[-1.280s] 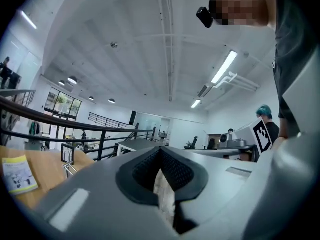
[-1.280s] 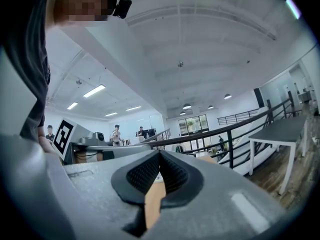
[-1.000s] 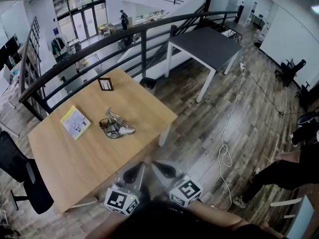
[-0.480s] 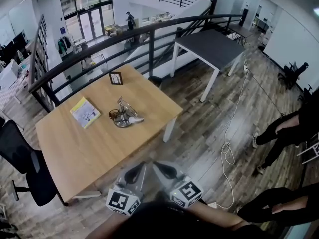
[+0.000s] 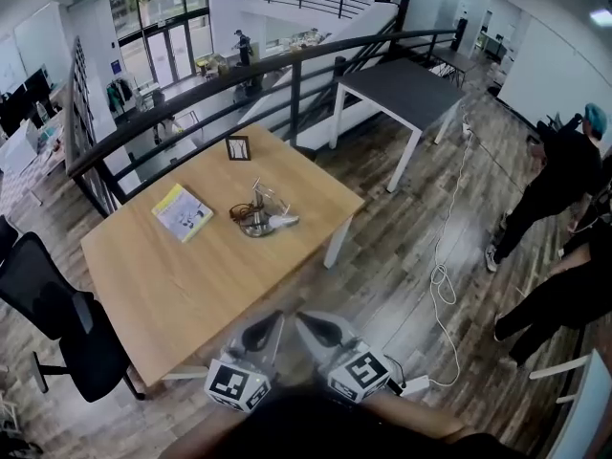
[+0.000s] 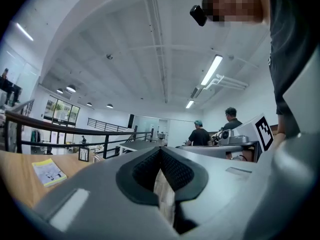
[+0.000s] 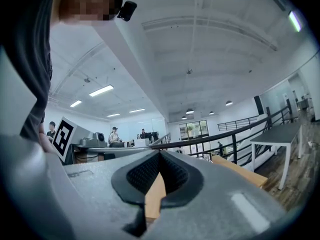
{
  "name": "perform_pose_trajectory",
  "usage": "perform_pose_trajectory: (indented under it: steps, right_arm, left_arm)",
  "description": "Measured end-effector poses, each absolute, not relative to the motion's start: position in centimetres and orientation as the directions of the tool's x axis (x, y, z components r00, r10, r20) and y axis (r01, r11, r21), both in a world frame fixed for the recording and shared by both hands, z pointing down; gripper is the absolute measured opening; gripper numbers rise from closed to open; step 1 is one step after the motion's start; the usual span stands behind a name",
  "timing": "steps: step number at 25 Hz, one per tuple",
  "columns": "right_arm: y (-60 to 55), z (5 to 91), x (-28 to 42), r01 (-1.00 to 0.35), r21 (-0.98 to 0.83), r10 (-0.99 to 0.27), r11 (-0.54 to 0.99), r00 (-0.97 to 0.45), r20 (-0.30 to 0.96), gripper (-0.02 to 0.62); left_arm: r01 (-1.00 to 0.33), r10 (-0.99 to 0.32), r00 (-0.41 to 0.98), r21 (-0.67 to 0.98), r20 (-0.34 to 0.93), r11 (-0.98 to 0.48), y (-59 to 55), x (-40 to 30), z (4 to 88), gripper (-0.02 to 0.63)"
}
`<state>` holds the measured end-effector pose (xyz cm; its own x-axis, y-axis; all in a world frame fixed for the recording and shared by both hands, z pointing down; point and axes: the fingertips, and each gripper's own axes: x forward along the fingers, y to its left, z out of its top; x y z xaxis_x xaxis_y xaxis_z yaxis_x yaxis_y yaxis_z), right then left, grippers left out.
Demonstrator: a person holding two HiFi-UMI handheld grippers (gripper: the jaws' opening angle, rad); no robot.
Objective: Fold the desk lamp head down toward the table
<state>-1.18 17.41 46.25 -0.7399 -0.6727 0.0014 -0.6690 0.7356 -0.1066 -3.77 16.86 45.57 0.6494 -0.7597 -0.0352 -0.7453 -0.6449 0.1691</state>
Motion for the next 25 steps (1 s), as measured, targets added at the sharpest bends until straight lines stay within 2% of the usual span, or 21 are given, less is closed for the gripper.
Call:
perform_pose_trajectory:
  steps: [11, 25]
  right_arm:
    - [21.9, 47.0, -5.3, -0.715, -0.119, -0.72, 0.689, -0.694, -0.003, 0.002]
    - [23.5, 47.2, -6.8, -0.757, -0.116, -0.761, 0.643, -0.648, 0.008, 0.002]
  left_arm:
    - [-0.673, -0.686, 0.727, 0.154, -0.039, -0.723, 20.6, -6.9, 45.3, 0.002]
    - [-0.637, -0.65, 0.759, 0.158, -0.044, -0.754, 22.1, -8.8, 45.7, 0.002]
